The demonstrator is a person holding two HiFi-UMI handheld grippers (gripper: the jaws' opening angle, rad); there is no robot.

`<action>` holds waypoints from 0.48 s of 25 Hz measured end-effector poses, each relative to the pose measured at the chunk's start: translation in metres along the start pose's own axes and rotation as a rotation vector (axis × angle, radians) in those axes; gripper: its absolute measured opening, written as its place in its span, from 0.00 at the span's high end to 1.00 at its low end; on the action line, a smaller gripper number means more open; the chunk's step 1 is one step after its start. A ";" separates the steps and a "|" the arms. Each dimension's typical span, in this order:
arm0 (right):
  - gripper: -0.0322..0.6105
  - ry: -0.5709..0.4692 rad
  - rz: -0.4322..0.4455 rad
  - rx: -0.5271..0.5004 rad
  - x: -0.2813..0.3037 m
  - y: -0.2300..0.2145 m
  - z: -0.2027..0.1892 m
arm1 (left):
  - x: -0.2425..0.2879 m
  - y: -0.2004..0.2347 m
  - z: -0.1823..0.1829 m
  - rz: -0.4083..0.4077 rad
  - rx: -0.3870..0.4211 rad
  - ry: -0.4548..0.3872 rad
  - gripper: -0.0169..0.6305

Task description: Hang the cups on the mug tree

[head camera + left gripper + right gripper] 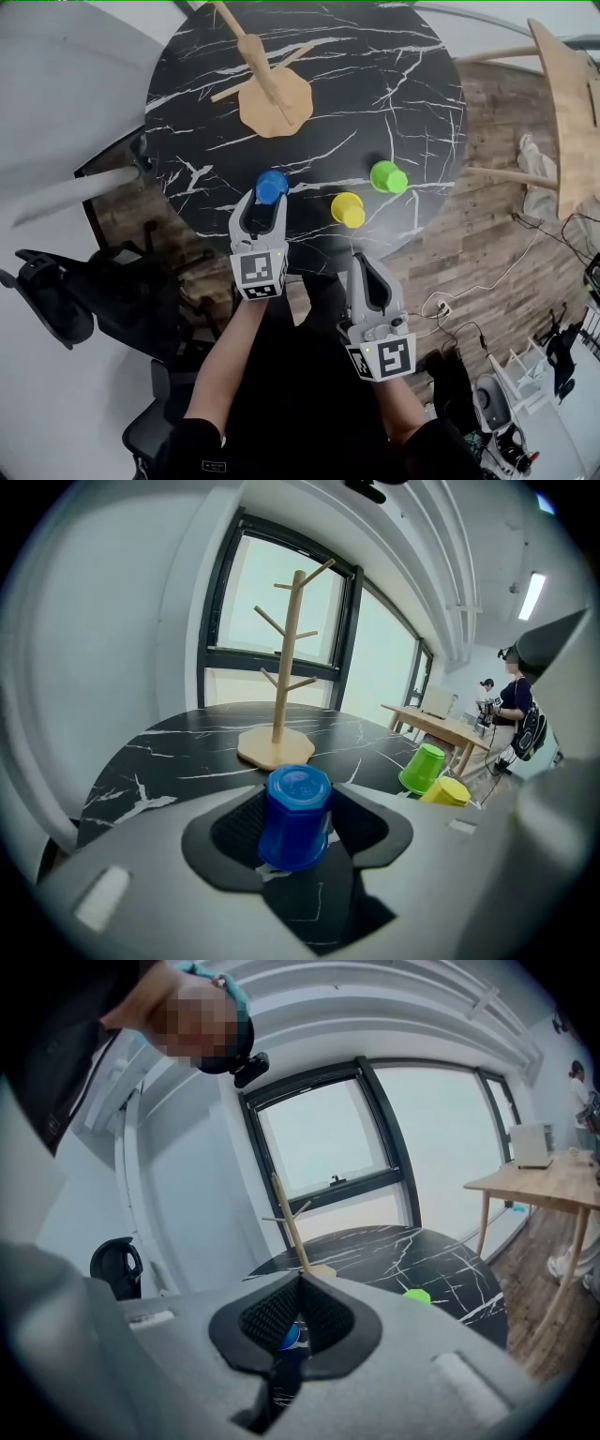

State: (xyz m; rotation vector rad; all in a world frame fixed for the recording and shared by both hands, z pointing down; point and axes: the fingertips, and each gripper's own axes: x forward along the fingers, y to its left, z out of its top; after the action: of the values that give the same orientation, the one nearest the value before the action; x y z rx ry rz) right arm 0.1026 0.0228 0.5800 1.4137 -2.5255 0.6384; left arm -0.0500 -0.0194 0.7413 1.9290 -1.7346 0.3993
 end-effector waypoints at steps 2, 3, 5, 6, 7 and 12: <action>0.95 -0.003 0.000 -0.001 -0.003 -0.001 0.001 | -0.004 -0.002 0.003 -0.006 0.001 -0.008 0.64; 0.95 -0.006 0.000 -0.003 -0.004 -0.001 0.002 | -0.006 -0.004 0.005 -0.009 0.001 -0.014 0.64; 0.95 -0.013 0.001 -0.008 -0.006 0.000 0.004 | -0.011 -0.006 0.011 -0.012 0.000 -0.029 0.64; 0.95 -0.016 0.002 -0.010 -0.008 0.000 0.005 | -0.014 -0.006 0.014 -0.012 -0.002 -0.035 0.64; 0.95 -0.017 0.002 -0.012 -0.010 0.001 0.006 | -0.018 -0.007 0.016 -0.013 -0.004 -0.037 0.64; 0.95 -0.031 0.008 -0.023 -0.018 0.004 0.015 | -0.037 -0.015 0.037 -0.027 0.001 -0.056 0.64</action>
State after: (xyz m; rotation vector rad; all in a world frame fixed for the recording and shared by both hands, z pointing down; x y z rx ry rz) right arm 0.1097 0.0318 0.5592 1.4175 -2.5544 0.5918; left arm -0.0452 -0.0083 0.6889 1.9794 -1.7421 0.3394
